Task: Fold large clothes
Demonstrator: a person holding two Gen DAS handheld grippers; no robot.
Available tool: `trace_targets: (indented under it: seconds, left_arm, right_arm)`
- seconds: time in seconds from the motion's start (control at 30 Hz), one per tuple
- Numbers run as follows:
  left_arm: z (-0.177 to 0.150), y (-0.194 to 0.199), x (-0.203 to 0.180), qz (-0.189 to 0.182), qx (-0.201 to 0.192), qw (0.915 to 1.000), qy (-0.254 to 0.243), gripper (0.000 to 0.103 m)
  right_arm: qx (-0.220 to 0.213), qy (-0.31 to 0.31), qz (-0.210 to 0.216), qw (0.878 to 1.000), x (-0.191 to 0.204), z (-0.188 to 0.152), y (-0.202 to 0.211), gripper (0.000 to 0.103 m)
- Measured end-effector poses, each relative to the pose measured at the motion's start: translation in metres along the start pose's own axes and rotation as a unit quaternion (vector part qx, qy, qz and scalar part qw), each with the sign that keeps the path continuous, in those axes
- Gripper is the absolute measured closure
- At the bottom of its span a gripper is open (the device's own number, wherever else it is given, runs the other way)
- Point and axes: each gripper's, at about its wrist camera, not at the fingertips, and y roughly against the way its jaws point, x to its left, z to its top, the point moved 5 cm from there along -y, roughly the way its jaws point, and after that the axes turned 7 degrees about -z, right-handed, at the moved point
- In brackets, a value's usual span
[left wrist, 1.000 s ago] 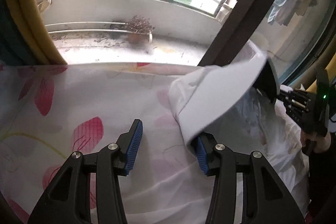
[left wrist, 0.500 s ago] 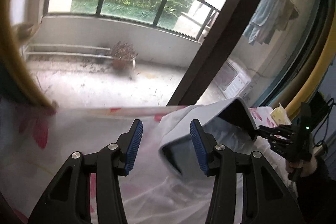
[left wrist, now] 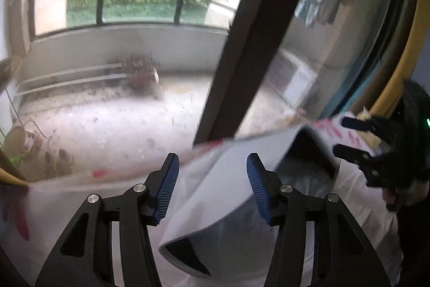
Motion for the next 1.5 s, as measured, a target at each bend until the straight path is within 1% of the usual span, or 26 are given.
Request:
trace_targets:
  seconds: [0.07, 0.1, 0.17, 0.23, 0.27, 0.3, 0.4, 0.47, 0.5, 0.57, 0.6, 0.63, 0.67, 0.7, 0.77, 0.8, 0.83, 0.9, 0.93, 0.97, 1.03, 1.1, 1.2, 1.27, 1.4, 1.5]
  left_arm:
    - [-0.014, -0.006, 0.005, 0.005, 0.024, 0.9997, -0.007, 0.047]
    - [-0.021, -0.007, 0.009, 0.010, 0.034, 0.9994, -0.007, 0.046]
    - [-0.032, -0.008, 0.016, 0.018, 0.050, 0.9986, -0.007, 0.044]
    - [-0.044, -0.009, 0.023, 0.044, 0.066, 0.9964, -0.030, 0.042]
    - [-0.049, -0.011, 0.025, 0.049, 0.077, 0.9951, -0.040, 0.042]
    - [-0.050, -0.009, 0.024, 0.049, 0.073, 0.9949, -0.051, 0.041]
    - [-0.051, -0.008, 0.022, 0.056, 0.093, 0.9922, -0.062, 0.039]
    - [-0.052, -0.008, 0.020, 0.055, 0.101, 0.9910, -0.069, 0.038]
    - [-0.053, -0.007, 0.019, 0.050, 0.104, 0.9908, -0.071, 0.038]
    - [-0.056, -0.003, 0.017, 0.038, 0.106, 0.9910, -0.071, 0.038]
    - [-0.056, -0.002, 0.017, 0.035, 0.106, 0.9912, -0.071, 0.039]
    - [-0.055, -0.002, 0.016, 0.032, 0.106, 0.9914, -0.069, 0.040]
    - [-0.054, -0.002, 0.015, 0.032, 0.105, 0.9917, -0.067, 0.051]
    - [-0.053, -0.002, 0.016, 0.036, 0.098, 0.9924, -0.065, 0.071]
    - [-0.050, 0.004, 0.013, 0.042, 0.079, 0.9940, -0.063, 0.086]
    - [-0.048, 0.011, 0.011, 0.043, 0.065, 0.9951, -0.061, 0.089]
    - [-0.048, 0.014, 0.009, 0.044, 0.054, 0.9956, -0.063, 0.090]
    - [-0.047, 0.026, 0.003, 0.053, 0.030, 0.9955, -0.072, 0.090]
    - [-0.046, 0.031, -0.001, 0.053, 0.019, 0.9955, -0.077, 0.090]
    - [-0.048, 0.039, -0.007, 0.052, 0.004, 0.9951, -0.084, 0.090]
    - [-0.051, 0.049, -0.018, 0.050, -0.020, 0.9938, -0.097, 0.090]
    - [-0.061, 0.058, -0.030, 0.059, -0.030, 0.9911, -0.116, 0.090]
    - [-0.076, 0.068, -0.045, 0.056, -0.034, 0.9877, -0.142, 0.090]
    - [-0.082, 0.077, -0.049, 0.053, -0.040, 0.9876, -0.142, 0.090]
    - [-0.095, 0.099, -0.056, 0.039, -0.050, 0.9889, -0.135, 0.090]
    - [-0.101, 0.115, -0.059, 0.035, -0.055, 0.9886, -0.136, 0.090]
  right_arm:
    - [0.033, 0.015, 0.029, 0.999, 0.009, -0.005, -0.018, 0.032]
    - [0.041, 0.023, 0.036, 0.998, 0.014, -0.007, -0.024, 0.032]
    - [0.056, 0.045, 0.033, 0.997, 0.026, -0.015, -0.034, 0.032]
    - [0.065, 0.059, 0.035, 0.996, 0.032, -0.026, -0.039, 0.032]
    - [0.072, 0.062, 0.039, 0.995, 0.035, -0.032, -0.042, 0.032]
    - [0.079, 0.063, 0.044, 0.994, 0.037, -0.036, -0.047, 0.032]
    - [0.083, 0.048, 0.072, 0.993, 0.035, -0.041, -0.051, 0.032]
    - [0.101, 0.035, 0.101, 0.989, 0.025, -0.041, -0.057, 0.033]
    - [0.107, 0.034, 0.110, 0.988, 0.024, -0.040, -0.058, 0.036]
    - [0.103, 0.046, 0.119, 0.986, 0.029, -0.039, -0.056, 0.053]
    - [0.097, 0.053, 0.123, 0.986, 0.032, -0.042, -0.051, 0.075]
    - [0.091, 0.061, 0.112, 0.988, 0.032, -0.041, -0.049, 0.085]
    - [0.084, 0.072, 0.102, 0.989, 0.034, -0.040, -0.045, 0.087]
    - [0.076, 0.080, 0.099, 0.989, 0.036, -0.039, -0.041, 0.089]
    - [0.059, 0.097, 0.089, 0.990, 0.038, -0.039, -0.034, 0.091]
    - [0.045, 0.110, 0.079, 0.990, 0.041, -0.038, -0.028, 0.092]
    - [0.034, 0.116, 0.071, 0.990, 0.040, -0.037, -0.024, 0.092]
    - [0.007, 0.141, 0.036, 0.989, 0.041, -0.036, -0.015, 0.093]
    - [-0.013, 0.163, 0.011, 0.987, 0.041, -0.035, -0.008, 0.093]
    - [-0.025, 0.179, -0.003, 0.984, 0.042, -0.036, -0.003, 0.093]
    - [-0.039, 0.211, -0.032, 0.976, 0.045, -0.040, 0.003, 0.093]
    - [-0.052, 0.233, -0.055, 0.969, 0.048, -0.046, 0.009, 0.093]
    - [-0.074, 0.265, -0.079, 0.958, 0.056, -0.056, 0.020, 0.092]
    - [-0.072, 0.255, -0.060, 0.962, 0.057, -0.061, 0.028, 0.092]
    - [-0.071, 0.225, -0.038, 0.971, 0.052, -0.065, 0.040, 0.090]
    - [-0.074, 0.184, 0.001, 0.980, 0.048, -0.070, 0.059, 0.090]
